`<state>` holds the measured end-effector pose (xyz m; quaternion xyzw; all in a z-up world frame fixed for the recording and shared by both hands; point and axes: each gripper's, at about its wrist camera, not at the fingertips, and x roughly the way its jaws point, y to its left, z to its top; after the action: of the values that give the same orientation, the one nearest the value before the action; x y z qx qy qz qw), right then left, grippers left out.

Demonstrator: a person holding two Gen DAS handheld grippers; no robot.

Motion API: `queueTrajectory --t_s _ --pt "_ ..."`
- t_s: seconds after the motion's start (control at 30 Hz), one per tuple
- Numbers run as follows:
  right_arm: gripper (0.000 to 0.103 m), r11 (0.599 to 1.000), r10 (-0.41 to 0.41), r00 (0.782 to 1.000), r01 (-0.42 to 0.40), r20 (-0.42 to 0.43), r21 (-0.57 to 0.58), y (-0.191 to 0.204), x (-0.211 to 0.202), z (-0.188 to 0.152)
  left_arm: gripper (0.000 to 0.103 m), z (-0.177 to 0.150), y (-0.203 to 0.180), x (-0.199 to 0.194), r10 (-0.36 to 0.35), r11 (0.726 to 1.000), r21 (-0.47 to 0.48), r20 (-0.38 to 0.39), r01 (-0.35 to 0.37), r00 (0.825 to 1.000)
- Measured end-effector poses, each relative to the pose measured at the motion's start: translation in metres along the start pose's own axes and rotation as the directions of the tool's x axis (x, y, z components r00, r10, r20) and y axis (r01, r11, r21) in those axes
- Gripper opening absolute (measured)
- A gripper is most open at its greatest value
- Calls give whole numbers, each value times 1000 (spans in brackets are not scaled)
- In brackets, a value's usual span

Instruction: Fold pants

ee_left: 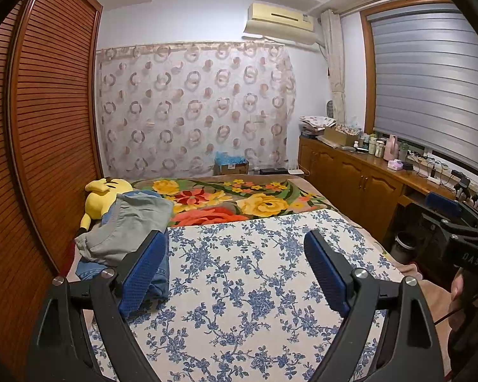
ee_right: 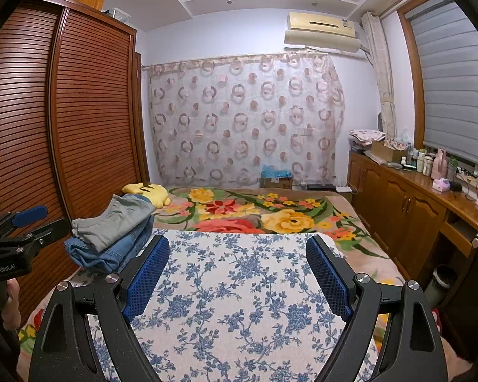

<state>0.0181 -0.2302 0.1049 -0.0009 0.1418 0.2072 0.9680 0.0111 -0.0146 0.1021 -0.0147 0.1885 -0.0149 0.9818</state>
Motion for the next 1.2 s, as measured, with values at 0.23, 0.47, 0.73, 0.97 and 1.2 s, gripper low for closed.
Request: queueTrajectory --t_s 0.23,0.47,0.73,0.97,1.2 --pt "89 1000 -1 1000 1 0 -1 0 -1 -1 89 0 0 0 0 1000 3 1 0 1000" --pt "89 1000 -5 1000 5 -2 -7 0 -1 -2 89 0 -1 0 2 1000 2 0 -2 1000" --pt "89 1000 -1 1000 1 -5 -6 0 0 -2 89 0 0 0 -1 1000 0 -1 1 1000" --pt "89 1000 2 1000 -2 -7 -5 0 0 -3 89 0 0 0 -1 1000 1 -1 1 1000" --pt "89 1000 4 1000 -4 -8 -6 -2 -1 -3 89 -1 0 0 -3 1000 4 -1 3 1000"
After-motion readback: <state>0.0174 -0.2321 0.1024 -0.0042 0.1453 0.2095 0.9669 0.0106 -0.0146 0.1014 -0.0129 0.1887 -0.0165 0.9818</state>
